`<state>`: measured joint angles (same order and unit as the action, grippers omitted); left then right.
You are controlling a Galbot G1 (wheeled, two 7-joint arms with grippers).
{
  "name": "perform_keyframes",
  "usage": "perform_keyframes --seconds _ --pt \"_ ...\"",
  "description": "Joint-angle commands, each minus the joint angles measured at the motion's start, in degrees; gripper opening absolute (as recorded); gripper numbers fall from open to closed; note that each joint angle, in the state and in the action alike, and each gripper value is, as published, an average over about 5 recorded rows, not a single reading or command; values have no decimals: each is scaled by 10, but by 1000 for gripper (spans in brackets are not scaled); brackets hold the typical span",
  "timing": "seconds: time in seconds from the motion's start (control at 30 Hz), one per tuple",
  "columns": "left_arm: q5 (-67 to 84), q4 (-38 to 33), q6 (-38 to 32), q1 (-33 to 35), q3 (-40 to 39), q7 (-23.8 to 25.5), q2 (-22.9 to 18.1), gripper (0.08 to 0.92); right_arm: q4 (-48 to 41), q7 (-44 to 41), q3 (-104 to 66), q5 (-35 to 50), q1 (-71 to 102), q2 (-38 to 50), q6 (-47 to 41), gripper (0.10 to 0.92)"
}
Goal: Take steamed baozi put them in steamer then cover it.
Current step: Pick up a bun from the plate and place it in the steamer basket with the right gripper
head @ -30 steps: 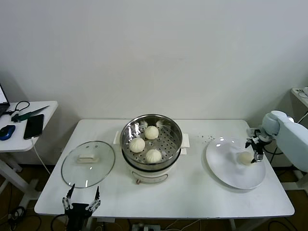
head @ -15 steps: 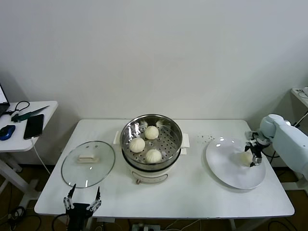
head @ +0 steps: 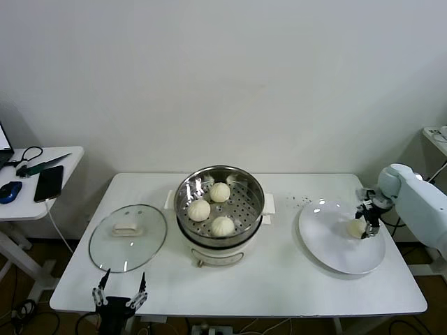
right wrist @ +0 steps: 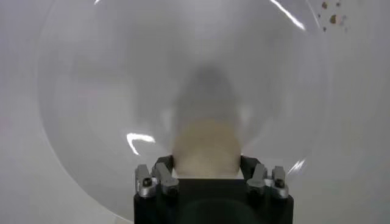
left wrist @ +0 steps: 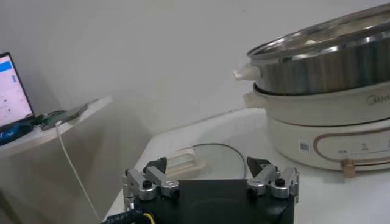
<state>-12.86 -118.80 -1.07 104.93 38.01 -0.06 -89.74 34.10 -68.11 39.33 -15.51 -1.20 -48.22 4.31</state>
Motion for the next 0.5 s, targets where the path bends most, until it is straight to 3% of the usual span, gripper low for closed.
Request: perform_keyframes --seconds 0.03,0.5 --pt "3 1 -3 0 -2 0 0 823 26 -2 60 48 -62 5 -9 696" --pt "19 6 -16 -12 -36 -1 3 823 266 56 491 507 -463 -22 -188 696"
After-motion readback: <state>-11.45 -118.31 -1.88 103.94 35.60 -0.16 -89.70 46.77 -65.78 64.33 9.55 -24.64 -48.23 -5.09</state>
